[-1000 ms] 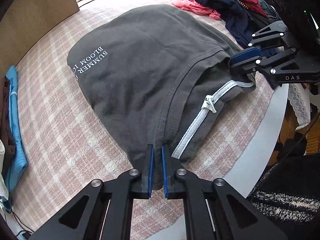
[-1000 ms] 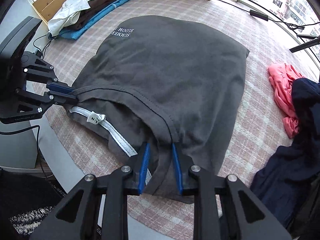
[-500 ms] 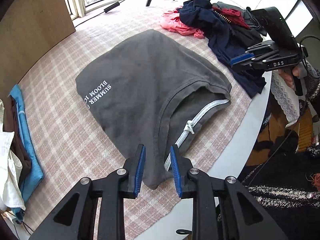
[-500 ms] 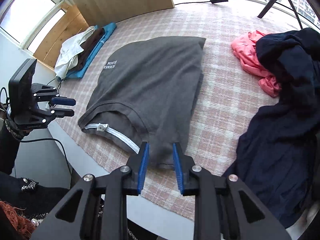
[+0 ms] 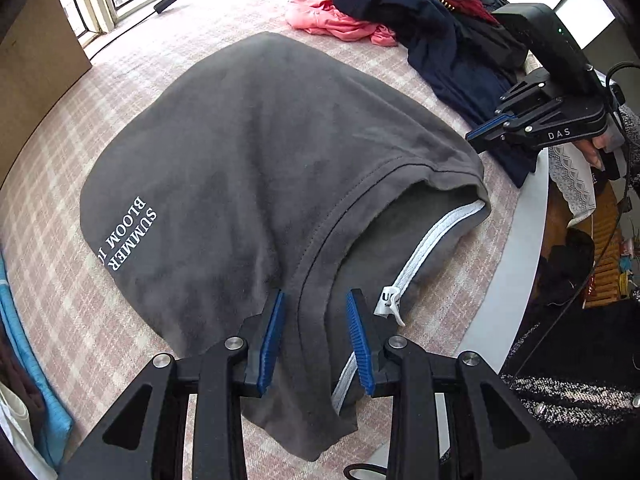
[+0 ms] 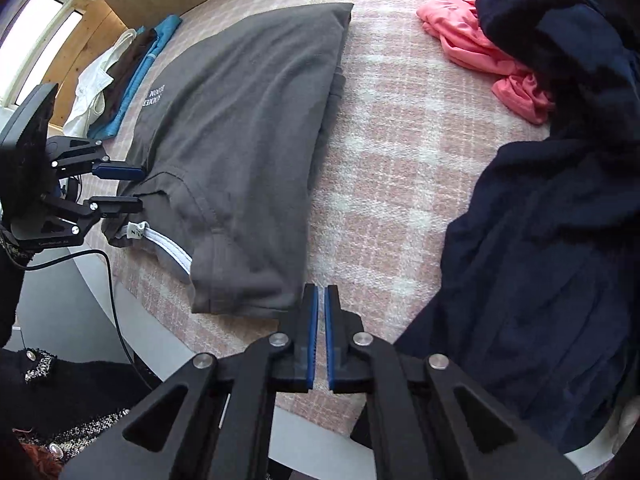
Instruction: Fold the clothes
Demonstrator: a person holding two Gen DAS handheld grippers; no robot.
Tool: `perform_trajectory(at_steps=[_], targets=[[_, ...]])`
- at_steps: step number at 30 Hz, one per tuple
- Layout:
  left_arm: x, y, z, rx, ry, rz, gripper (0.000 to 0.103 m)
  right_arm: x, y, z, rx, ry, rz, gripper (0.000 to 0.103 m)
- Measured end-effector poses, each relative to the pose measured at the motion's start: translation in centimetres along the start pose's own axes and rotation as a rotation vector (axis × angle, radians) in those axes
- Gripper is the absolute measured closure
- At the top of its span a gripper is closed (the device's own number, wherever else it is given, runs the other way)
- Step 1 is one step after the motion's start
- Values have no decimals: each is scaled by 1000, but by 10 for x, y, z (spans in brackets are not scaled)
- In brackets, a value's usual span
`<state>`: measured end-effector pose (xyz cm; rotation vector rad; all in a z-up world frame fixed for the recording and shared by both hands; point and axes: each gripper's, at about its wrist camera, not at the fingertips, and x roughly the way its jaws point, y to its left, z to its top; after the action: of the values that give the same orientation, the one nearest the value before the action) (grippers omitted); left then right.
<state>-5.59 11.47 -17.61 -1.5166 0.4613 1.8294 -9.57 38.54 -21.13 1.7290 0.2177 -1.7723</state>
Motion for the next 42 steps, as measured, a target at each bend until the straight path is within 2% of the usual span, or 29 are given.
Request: perform_trajectory(at_steps=[2, 4, 5, 7, 8, 10, 12, 13, 14, 15, 16, 19, 22, 24, 26, 27, 28, 32, 33, 35, 36, 37, 38, 39, 42], targets=[[-14, 11, -10, -51, -29, 8, 72, -10, 6, -1, -9, -14, -44, 99], [-23, 19, -21, -95, -50, -4, 72, -32, 22, 3, -42, -108, -76, 94], [-26, 22, -25, -113, -60, -9, 72, -40, 36, 8, -74, -146, -51, 89], [-26, 23, -31, -114, -58, -17, 72, -42, 68, 21, -161, -172, 9, 54], [-22, 22, -33, -108, -50, -13, 72, -38, 85, 26, -219, -171, 14, 52], [-12, 23, -37, -107, -27, -11, 72, -22, 115, 36, -338, -148, -11, 53], [-4, 26, -39, -118, -13, -19, 72, 1, 125, 46, -398, -95, -56, 53], [-1, 28, -40, -123, -7, -24, 72, 11, 125, 49, -405, -70, -75, 56], [2, 29, -41, -122, -2, -24, 72, 20, 124, 53, -413, -45, -94, 62], [2, 30, -41, -124, -3, -30, 72, 27, 123, 56, -419, -26, -107, 77], [3, 32, -42, -127, -4, -35, 72, 26, 122, 56, -423, -19, -108, 87], [3, 36, -43, -130, -4, -46, 72, 23, 117, 57, -436, 0, -110, 98], [2, 38, -44, -125, 0, -49, 72, 20, 112, 57, -440, 17, -105, 100], [-4, 37, -41, -119, -14, -50, 72, 27, 109, 58, -400, 34, -52, 99], [-15, 37, -35, -120, -49, -55, 72, 31, 113, 56, -372, 73, -31, 93], [-21, 37, -32, -120, -67, -58, 72, 27, 114, 53, -363, 76, 6, 84], [-29, 36, -27, -123, -105, -72, 72, 20, 115, 51, -352, 67, 39, 79], [-28, 28, -4, -97, -159, -91, 72, -11, 98, 61, -248, -76, 121, 79], [-20, 26, 1, -97, -154, -116, 72, -12, 91, 64, -216, -98, 120, 79], [4, 19, 1, -93, -88, -121, 72, -1, 80, 63, -195, -60, 77, 79], [11, 23, -8, -90, -29, -101, 74, 5, 75, 62, -184, -42, 55, 79], [10, 26, -18, -91, -12, -109, 75, 10, 69, 62, -173, -23, 33, 81], [1, 32, -28, -104, -23, -130, 74, 16, 64, 61, -163, -4, 11, 81], [-11, 43, -36, -135, -48, -117, 72, 17, 62, 63, -155, 1, -3, 81], [-43, 85, -53, -228, -124, -59, 74, -9, 76, 85, -155, -70, 3, 81]])
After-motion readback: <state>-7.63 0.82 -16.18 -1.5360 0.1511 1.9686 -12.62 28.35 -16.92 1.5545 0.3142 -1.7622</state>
